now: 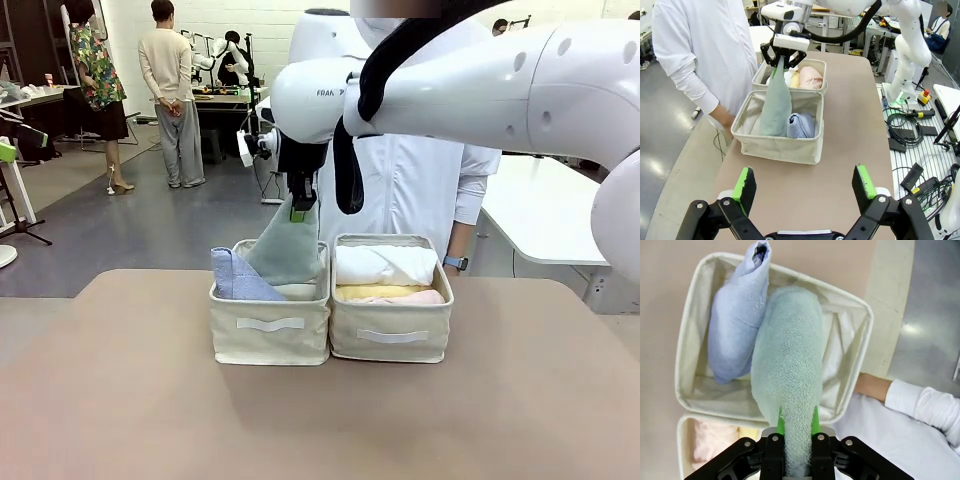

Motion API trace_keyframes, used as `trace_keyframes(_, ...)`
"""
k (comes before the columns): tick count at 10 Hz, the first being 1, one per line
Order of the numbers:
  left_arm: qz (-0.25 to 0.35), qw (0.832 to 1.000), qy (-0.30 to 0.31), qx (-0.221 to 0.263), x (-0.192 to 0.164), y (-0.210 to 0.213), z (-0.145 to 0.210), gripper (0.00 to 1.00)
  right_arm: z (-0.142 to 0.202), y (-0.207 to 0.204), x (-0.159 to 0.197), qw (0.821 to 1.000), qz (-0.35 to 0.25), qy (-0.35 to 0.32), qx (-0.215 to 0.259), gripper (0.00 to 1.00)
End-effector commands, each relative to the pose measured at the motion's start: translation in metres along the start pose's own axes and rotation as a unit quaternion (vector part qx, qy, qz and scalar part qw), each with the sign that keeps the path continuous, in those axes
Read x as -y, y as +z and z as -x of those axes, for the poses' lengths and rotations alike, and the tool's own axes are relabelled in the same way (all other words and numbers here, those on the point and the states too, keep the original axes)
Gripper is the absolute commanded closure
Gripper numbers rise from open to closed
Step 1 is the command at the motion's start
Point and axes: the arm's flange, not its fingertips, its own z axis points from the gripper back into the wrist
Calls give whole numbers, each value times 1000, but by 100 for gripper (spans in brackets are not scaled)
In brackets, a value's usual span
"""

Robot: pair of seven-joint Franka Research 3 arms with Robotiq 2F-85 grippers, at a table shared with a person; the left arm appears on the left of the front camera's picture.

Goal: Sort the towels based on their folding style.
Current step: Pick up another triangle-folded towel from the table and place it in the left Fabric basket.

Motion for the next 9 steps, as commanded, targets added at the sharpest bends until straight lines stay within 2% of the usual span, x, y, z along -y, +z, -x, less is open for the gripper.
trace_keyframes(1,1,1000,-4,5,0,2,-1,0,3,-13,0,1000,-1,19,10,81)
trace_keyframes(9,1,1000,-4,5,0,2,-1,0,21,-70,-9,996,-76,43,-6,81)
